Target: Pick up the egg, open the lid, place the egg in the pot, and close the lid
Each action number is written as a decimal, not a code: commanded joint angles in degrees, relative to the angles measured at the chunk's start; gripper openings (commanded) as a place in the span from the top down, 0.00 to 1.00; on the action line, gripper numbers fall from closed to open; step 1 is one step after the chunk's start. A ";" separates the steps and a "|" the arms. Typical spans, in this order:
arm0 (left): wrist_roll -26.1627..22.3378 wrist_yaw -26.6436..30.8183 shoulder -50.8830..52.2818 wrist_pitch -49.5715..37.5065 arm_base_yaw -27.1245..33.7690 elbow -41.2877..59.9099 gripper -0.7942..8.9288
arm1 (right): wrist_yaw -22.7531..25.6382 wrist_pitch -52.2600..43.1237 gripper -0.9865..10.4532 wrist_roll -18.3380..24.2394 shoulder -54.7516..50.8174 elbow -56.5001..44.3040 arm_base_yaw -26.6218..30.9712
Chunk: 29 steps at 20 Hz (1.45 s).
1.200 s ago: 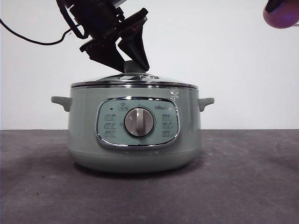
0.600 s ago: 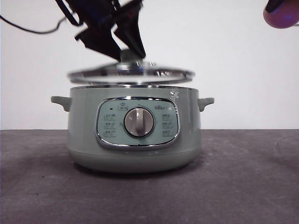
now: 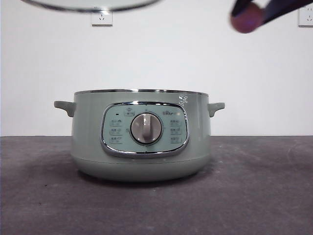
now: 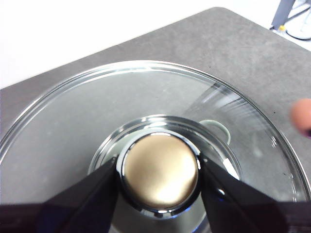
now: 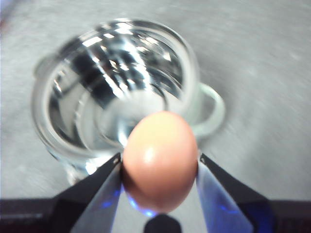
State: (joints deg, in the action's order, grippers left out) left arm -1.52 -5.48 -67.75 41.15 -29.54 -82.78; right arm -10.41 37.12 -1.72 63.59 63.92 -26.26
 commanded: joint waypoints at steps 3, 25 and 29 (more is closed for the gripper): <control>-0.68 1.60 7.87 4.81 0.02 -0.96 0.93 | -0.02 -2.51 0.93 1.40 13.81 10.43 -5.16; -0.63 2.45 14.71 12.35 0.00 -0.96 0.93 | 5.07 -3.58 0.92 8.33 52.35 27.32 -12.44; -0.63 2.43 14.71 12.37 0.00 -0.96 0.93 | 4.61 -1.03 0.83 8.33 52.35 27.32 -12.44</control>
State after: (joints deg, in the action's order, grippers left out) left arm -1.56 -2.96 -53.78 55.88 -29.54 -82.78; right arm -5.63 35.90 6.04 115.04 91.31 -38.39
